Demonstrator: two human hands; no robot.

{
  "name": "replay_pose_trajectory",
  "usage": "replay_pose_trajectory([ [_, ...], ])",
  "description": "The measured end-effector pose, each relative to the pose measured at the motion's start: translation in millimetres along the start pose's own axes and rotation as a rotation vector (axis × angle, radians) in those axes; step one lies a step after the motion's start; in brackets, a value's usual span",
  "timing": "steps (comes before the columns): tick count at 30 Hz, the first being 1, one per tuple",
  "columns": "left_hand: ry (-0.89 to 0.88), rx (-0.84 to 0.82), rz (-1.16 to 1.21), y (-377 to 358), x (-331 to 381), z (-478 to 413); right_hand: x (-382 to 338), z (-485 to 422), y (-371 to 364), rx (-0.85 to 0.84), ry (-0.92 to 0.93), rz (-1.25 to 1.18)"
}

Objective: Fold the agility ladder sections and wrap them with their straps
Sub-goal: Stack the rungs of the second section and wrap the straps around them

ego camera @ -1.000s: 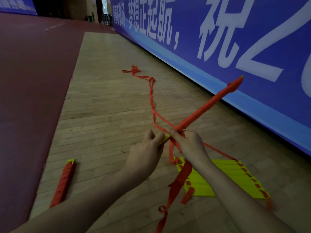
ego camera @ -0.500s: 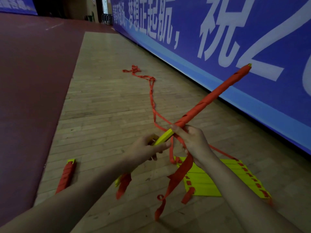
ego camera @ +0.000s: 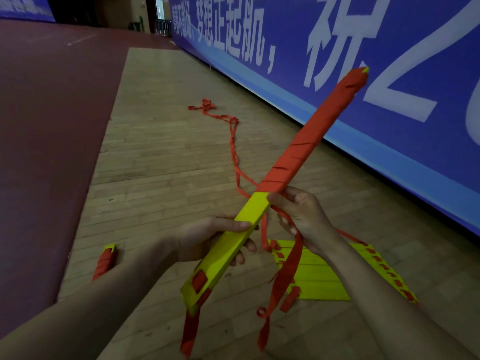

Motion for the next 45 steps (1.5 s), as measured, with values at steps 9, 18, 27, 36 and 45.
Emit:
replay_pose_trajectory([
  [9,-0.079,-0.076,0.090,0,0,-3,6,-6,9,0.008,-0.024,0.018],
  [18,-0.086,-0.021,0.074,6,-3,-5,9,-3,13,0.006,-0.079,0.140],
  [27,-0.107,0.116,0.156,21,6,-3,12,0,19,0.032,-0.062,0.245],
  [36,-0.067,0.419,0.039,23,-7,-11,12,-6,1,0.076,0.052,0.518],
  [45,-0.194,0.723,-0.157,15,-11,-22,16,-5,-7,0.181,0.041,0.455],
])
Point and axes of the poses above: each hand's wrist, its own z-axis away from the middle knuckle, its own y-axis out of the back of the hand, x = y × z, the point moved 5 cm from there along -z, towards the middle knuckle, and after that the axes turned 3 degrees about -z, right-handed, at the moved point
